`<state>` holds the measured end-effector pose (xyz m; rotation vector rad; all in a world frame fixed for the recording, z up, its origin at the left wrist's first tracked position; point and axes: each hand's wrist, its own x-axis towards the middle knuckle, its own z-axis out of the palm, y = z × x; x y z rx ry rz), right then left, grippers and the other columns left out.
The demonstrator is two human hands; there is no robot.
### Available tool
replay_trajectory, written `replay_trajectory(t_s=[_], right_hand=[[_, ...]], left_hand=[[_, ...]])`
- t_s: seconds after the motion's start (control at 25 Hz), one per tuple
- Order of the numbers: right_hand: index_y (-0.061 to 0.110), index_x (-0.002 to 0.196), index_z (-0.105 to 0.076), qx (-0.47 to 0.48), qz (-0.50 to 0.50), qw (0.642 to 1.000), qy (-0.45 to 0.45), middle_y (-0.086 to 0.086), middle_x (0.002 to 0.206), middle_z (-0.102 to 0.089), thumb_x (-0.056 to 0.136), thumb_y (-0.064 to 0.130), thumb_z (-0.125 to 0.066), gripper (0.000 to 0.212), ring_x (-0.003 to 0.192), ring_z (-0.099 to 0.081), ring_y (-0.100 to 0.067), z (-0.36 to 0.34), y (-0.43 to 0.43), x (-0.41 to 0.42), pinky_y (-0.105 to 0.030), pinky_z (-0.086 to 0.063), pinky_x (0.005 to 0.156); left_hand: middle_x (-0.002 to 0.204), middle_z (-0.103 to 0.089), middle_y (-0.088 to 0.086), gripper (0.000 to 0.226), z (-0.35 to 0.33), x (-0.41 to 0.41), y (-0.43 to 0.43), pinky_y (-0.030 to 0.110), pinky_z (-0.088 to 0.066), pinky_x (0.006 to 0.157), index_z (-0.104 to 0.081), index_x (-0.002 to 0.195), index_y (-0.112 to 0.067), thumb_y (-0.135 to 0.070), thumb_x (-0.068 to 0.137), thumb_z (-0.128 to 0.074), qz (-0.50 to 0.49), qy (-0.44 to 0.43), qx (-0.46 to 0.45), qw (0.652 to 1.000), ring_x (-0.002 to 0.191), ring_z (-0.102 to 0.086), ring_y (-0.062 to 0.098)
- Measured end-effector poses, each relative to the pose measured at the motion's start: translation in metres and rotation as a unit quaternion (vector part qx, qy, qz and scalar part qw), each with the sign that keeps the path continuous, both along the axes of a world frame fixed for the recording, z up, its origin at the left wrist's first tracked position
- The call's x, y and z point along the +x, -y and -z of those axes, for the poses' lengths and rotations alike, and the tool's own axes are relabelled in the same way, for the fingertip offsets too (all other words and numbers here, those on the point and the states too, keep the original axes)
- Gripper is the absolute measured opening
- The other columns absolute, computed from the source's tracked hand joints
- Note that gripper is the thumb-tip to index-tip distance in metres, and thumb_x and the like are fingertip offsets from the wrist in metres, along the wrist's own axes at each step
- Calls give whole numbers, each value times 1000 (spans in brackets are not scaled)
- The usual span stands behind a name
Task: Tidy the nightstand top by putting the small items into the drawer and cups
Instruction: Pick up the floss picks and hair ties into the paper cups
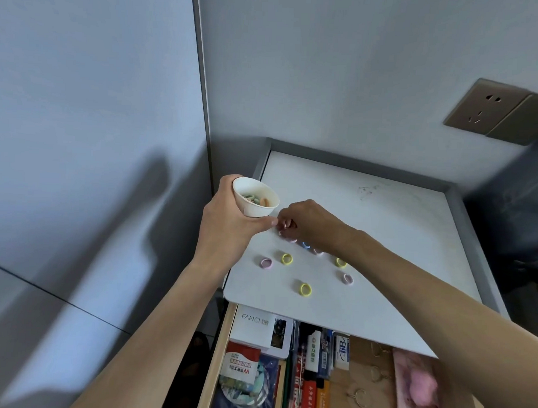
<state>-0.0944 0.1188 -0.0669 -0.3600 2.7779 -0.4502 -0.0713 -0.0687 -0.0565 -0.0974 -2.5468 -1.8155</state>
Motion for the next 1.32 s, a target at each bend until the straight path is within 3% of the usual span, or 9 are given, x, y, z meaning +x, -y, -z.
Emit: replay_trajectory(t_s=[0.12,0.2,0.4,0.52,0.72,0.88,0.96,1.12,1.32], right_hand=[[11,93,-69,4,32,999,-3,6,74,-60,84,5,-58,15,53,-52,-8,2,1,-3,-9,-37,37],[14,93,-72,-23,67,997,-37,2,86,-71,83,8,-64,14,65,-61,-8,1,-4,-7,-9,-44,55],[17,80,-72,-239,163,949,-125,-5,79,-75,80,9,-72,9,61,-66,-7,-44,-22,-12,-29,-59,70],[18,79,-72,-318,125,930,-136,-5,80,-75,80,8,-72,11,64,-67,-11,-78,-9,-10,-28,-59,72],[21,87,-77,-215,-16,974,-75,15,73,-70,80,12,-75,11,66,-62,5,-75,23,7,-9,-44,66],[25,88,-76,-291,70,947,-119,5,77,-72,85,11,-70,16,66,-61,-7,-73,-6,15,-20,-49,65],[28,94,-74,-258,113,951,-126,3,88,-73,86,14,-70,16,67,-60,-7,-63,-37,23,-19,-48,61],[38,122,-60,-16,72,997,25,12,114,-58,74,30,-82,53,80,-60,-6,-14,-87,62,-24,-48,78],[37,129,-55,-81,66,994,12,10,110,-52,73,19,-83,65,82,-57,-9,21,-83,72,-23,-49,78]], left_hand=[[103,-62,-16,68,-1,1,0,4,-44,67,-51,118,-27,-20,64,-92,3,4,0,1000,93,-58,-6],[103,-62,-15,68,-1,1,0,7,-45,67,-51,119,-27,-20,64,-92,3,7,1,1000,94,-58,-4],[101,-64,-14,67,-3,3,-3,15,-49,71,-52,116,-27,-22,61,-91,6,14,9,1000,93,-61,2],[102,-66,-12,69,-4,4,-9,27,-54,77,-53,118,-25,-24,61,-92,11,17,5,1000,95,-63,9],[97,-66,-16,66,-8,6,-16,26,-55,71,-50,118,-30,-26,66,-91,23,35,-9,999,90,-64,2],[103,-65,-11,64,-11,11,-22,12,-48,44,-51,118,-29,-19,67,-90,41,51,27,998,94,-63,8],[105,-64,-8,64,-12,14,-26,10,-45,41,-52,118,-28,-17,67,-90,50,54,42,996,97,-62,14],[103,-62,-9,63,-10,18,-30,46,-58,43,-53,114,-32,-17,66,-89,58,76,71,993,97,-61,21],[103,-62,-10,61,-9,21,-32,58,-52,40,-54,112,-34,-18,66,-90,59,84,78,992,97,-63,24]])
